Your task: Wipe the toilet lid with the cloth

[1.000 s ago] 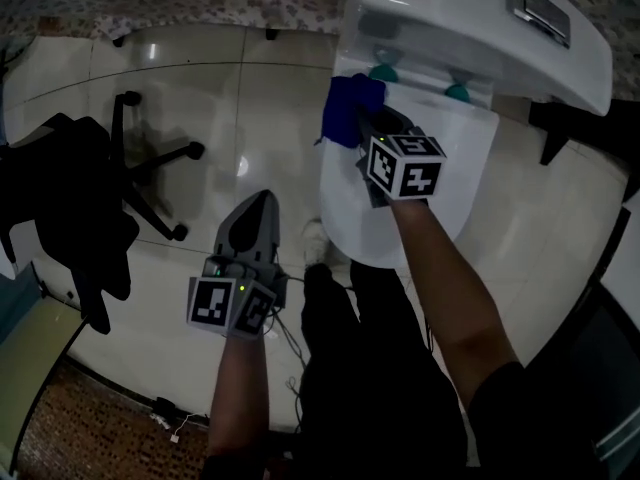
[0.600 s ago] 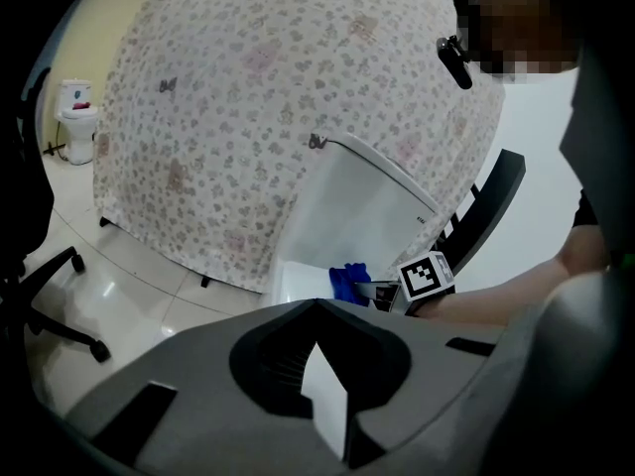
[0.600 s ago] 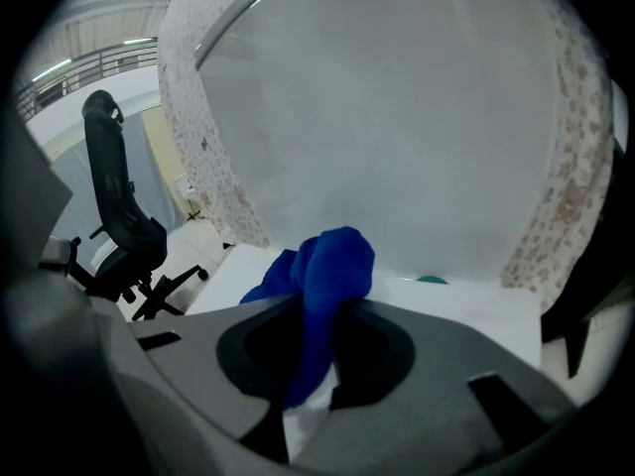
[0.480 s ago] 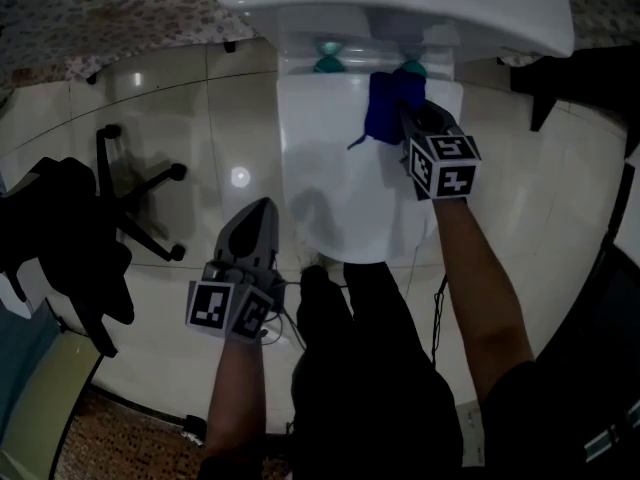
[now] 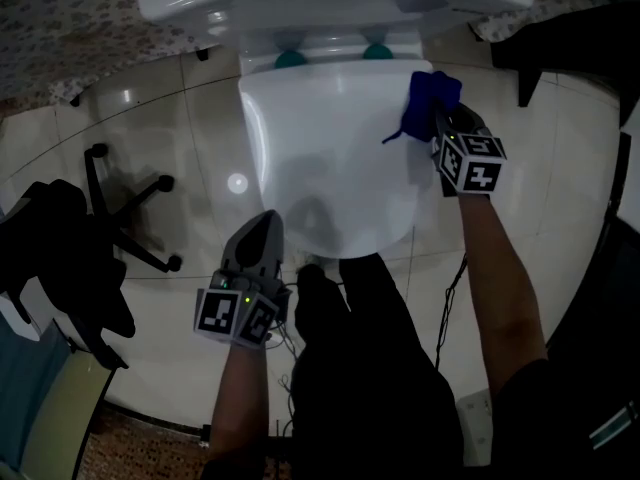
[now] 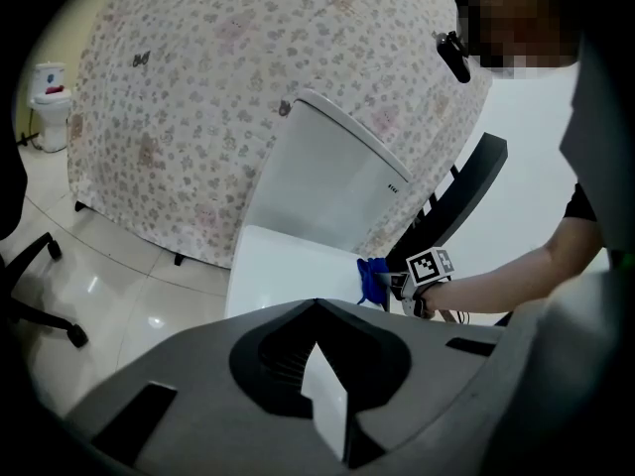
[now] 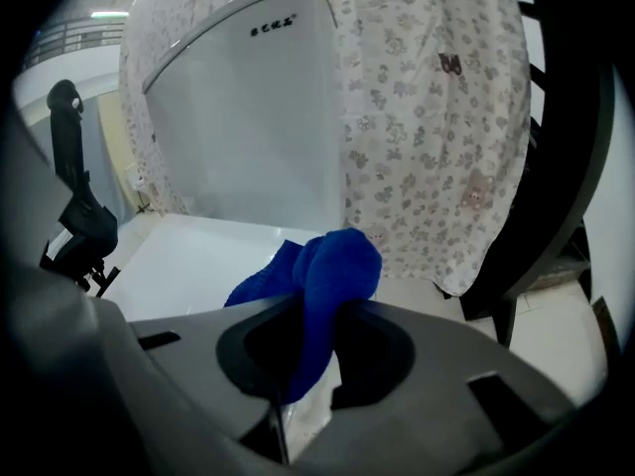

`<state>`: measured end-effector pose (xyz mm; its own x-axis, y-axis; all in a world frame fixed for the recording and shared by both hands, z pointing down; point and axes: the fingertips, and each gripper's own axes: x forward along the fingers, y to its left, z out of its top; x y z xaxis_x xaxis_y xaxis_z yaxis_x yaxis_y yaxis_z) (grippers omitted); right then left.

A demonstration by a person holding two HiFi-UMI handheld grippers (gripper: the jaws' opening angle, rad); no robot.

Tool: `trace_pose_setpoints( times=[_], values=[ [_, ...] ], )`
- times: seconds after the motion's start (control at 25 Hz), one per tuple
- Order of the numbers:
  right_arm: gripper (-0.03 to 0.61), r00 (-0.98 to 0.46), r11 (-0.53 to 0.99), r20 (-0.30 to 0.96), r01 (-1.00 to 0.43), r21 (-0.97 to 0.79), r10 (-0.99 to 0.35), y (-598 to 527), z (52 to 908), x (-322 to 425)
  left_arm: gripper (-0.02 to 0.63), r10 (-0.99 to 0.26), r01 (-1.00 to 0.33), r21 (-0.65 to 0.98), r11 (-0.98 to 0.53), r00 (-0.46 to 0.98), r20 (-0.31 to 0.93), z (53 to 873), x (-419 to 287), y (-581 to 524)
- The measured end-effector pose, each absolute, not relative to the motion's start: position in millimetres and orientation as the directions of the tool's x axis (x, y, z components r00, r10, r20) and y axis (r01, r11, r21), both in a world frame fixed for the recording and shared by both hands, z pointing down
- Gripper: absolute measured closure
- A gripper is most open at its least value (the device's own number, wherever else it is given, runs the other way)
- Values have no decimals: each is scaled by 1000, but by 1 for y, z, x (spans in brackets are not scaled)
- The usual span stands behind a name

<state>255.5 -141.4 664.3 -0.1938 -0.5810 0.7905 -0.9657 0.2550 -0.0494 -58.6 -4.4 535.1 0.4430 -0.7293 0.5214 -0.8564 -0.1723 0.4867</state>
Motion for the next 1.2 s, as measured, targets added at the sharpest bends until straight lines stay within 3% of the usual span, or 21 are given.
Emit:
trace_pose_setpoints(
  times=[0.12,0.32,0.56,0.68,0.96,1.2],
  values=[
    [511,-178,278,779,-961,-5,-601,-143,649,243,614,-734,-852,498,-159,440,517,533,-63,2],
    [512,-374,367,653,-917,-155,-658,-130,596,139,614,-753,-854,508,-113,407,517,527,-88,15],
    [511,-628,503,546,-776,-381,-555,-82,572,-29,614,-775,-871,491,-33,332,538,527,-135,40],
    [512,-662,453,565,-749,-483,-493,-62,590,-80,614,-779,-879,477,8,293,554,527,-156,53],
    [511,-526,400,731,-840,-367,-434,-44,661,-69,614,-779,-881,470,47,262,570,531,-176,64],
    [511,-486,466,752,-843,-269,-446,-29,669,1,614,-766,-872,488,19,301,568,543,-149,56]
  ],
)
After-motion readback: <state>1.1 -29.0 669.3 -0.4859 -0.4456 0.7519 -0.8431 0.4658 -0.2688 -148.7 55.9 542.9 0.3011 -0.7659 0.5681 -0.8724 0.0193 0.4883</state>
